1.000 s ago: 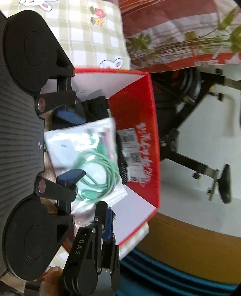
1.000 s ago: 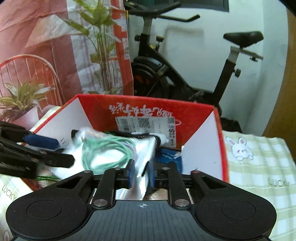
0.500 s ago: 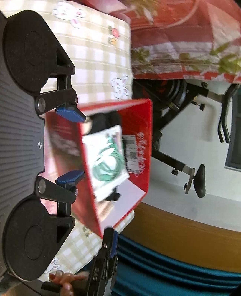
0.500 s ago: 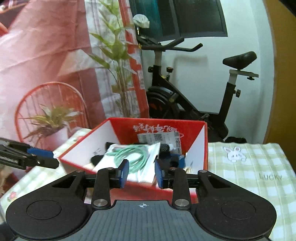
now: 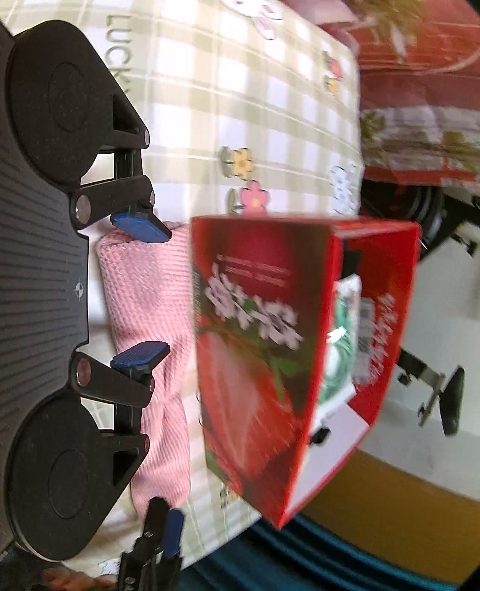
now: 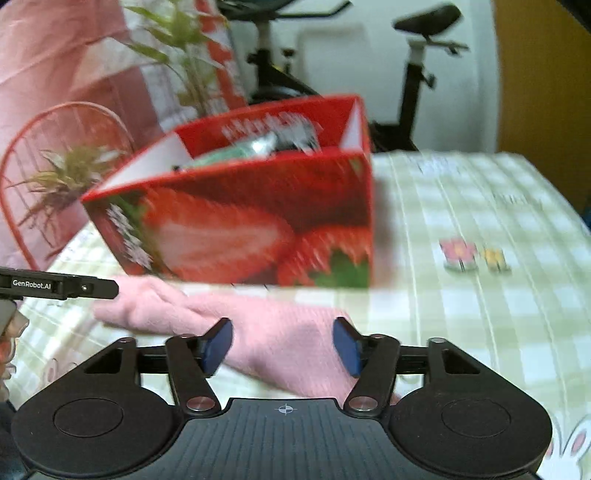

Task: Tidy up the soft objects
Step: 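Lower both grippers onto the pink knit towel and close on it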

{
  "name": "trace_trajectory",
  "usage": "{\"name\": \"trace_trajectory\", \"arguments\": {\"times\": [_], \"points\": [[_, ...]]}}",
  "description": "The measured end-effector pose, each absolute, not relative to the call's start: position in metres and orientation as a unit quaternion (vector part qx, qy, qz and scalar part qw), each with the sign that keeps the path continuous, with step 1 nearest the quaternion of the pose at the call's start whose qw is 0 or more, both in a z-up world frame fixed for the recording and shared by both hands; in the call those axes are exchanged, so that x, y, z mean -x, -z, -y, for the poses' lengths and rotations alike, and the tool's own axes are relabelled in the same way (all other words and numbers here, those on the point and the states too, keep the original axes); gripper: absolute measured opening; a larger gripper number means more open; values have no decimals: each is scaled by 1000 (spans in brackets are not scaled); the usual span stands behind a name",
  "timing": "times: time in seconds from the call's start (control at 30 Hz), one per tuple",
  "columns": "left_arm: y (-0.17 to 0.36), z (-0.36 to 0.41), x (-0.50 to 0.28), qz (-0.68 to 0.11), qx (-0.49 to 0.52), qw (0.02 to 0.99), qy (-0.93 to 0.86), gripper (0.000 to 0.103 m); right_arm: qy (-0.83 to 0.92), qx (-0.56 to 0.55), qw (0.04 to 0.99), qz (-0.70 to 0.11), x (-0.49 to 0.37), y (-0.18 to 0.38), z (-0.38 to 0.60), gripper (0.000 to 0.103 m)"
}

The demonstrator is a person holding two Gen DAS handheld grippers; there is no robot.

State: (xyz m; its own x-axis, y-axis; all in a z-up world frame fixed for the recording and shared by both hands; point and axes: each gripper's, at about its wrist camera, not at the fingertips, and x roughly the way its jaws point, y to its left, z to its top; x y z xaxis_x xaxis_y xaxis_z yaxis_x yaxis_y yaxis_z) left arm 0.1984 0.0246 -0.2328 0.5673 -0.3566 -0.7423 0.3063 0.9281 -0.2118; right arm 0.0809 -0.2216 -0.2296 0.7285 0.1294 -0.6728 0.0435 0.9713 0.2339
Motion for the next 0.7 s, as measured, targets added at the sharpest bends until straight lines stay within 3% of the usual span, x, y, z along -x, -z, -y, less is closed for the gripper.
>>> {"name": "trace_trajectory", "arguments": {"times": [0.13, 0.33, 0.5, 0.6, 0.7], "points": [[247, -20, -203, -438, 48, 879, 180, 63, -14, -136, 910, -391, -83, 245, 225, 64], [253, -8, -205, -437, 39, 880, 180, 75, -15, -161, 904, -397, -94, 258, 222, 67], [255, -1, -202, -431, 38, 884, 177, 75, -25, -163, 905, -392, -106, 260, 211, 67], [255, 1, -199, -427, 37, 886, 176, 68, -25, -158, 907, -389, -114, 259, 205, 66], [255, 2, -195, -426, 33, 884, 188, 40, -33, -162, 907, -387, -119, 260, 199, 52]]}}
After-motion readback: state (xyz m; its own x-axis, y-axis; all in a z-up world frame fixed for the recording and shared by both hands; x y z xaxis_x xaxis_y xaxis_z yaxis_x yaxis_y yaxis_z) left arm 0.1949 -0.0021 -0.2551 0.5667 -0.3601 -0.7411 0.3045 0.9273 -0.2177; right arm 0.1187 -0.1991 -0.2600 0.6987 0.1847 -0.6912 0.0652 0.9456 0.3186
